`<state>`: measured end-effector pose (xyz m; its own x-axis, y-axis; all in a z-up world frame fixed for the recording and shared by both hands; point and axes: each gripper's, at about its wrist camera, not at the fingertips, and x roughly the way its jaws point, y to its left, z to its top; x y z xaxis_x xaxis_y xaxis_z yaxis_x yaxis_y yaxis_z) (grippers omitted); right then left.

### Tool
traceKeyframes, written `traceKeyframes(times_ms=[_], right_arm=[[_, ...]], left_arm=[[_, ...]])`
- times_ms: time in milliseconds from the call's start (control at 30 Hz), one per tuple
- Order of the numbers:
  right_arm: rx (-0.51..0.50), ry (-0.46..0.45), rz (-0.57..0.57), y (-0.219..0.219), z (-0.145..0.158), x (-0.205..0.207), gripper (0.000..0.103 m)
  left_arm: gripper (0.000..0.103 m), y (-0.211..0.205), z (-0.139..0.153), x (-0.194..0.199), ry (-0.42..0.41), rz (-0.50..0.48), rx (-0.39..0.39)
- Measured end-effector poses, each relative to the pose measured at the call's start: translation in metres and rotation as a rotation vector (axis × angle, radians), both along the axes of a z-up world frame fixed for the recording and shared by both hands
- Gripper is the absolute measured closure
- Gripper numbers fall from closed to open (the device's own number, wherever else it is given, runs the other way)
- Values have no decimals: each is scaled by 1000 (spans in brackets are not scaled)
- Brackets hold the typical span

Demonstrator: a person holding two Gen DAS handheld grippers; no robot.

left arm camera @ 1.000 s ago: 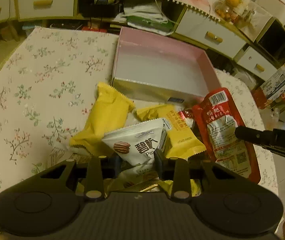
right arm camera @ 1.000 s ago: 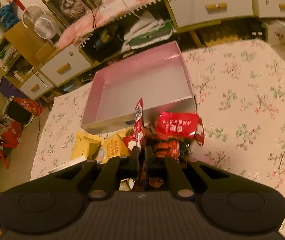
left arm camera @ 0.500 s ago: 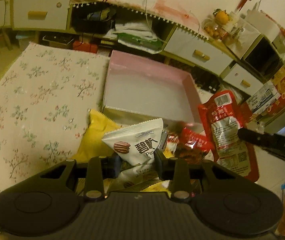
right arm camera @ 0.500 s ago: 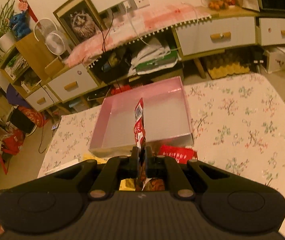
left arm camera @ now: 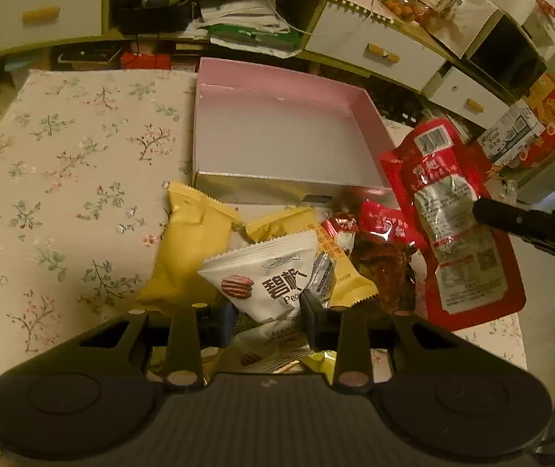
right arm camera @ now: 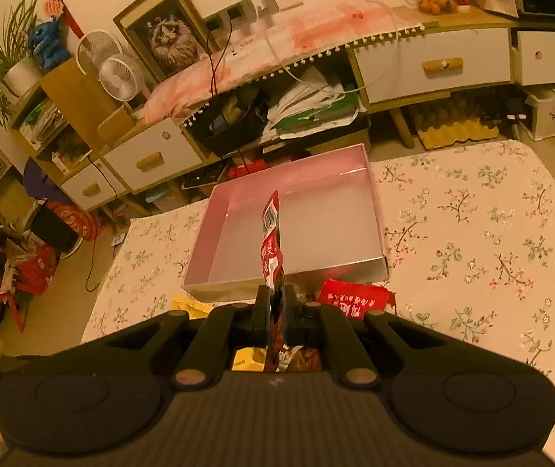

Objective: Organize snacks
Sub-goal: 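Lift both held packets and carry them over the pink box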

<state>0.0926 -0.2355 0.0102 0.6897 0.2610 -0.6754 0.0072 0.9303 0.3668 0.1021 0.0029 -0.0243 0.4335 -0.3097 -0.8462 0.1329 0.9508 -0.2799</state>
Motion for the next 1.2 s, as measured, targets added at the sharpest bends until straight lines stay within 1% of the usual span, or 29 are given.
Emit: traceKeyframes(times_ms=[33,67,100,133,167,200,233,267,300,333,400,433,467,500,533,567,600,667,767,900,1000,1067,1200], right_arm=[[-2,-1,1,0,0,0,98],[-5,1,3,1,0,0,98],[-8,5,4,2,-1,0,98],[-10,10,5,3,-3,0,98],[-11,15,6,4,-4,0,98],[-11,17,9,5,-4,0,98],[-9,16,13,5,-4,-1,98],[-6,15,15,5,-3,-1,98],[-4,10,17,6,-2,-1,98],[-5,8,16,6,-2,-1,98],[-5,9,16,5,-2,-1,98],[-5,10,17,5,-3,-1,98],[-4,14,17,5,-4,-1,98],[2,17,19,5,-5,-1,98],[9,20,19,4,-5,0,98],[15,20,20,4,-5,0,98],[20,18,23,4,-5,0,98],[21,9,29,5,-2,-1,98],[29,0,27,4,1,-2,98],[39,-14,20,3,5,1,98],[42,-33,10,1,9,7,98],[47,-39,-1,-2,9,12,98],[46,-41,-23,-6,5,31,98]], left_arm=[[64,-1,0,-1,-13,-11,34],[64,-4,-1,-1,-38,-32,104],[64,-13,-10,-2,-76,-63,271],[64,-16,-21,-2,-52,-72,354],[64,-11,-30,0,3,-51,324],[64,-4,-32,0,34,-40,240],[64,-1,-30,0,33,-43,192],[64,-1,-26,-2,10,-47,189],[64,-1,-24,-3,-12,-45,224],[64,0,-26,-2,-6,-37,242],[64,5,-28,0,25,-17,221],[64,7,-27,-2,12,-27,213],[64,7,-25,-2,-4,-42,221],[63,8,-27,-3,-6,-53,238],[60,9,-31,-4,2,-66,246],[59,12,-35,-4,10,-64,246],[59,11,-35,-4,3,-55,239],[64,17,-32,-5,-13,-31,211],[67,27,-26,-5,-10,17,178],[67,30,3,-8,-59,23,91],[67,29,22,-3,-109,26,62],[67,25,27,4,-126,30,52],[67,12,32,33,-165,24,69]])
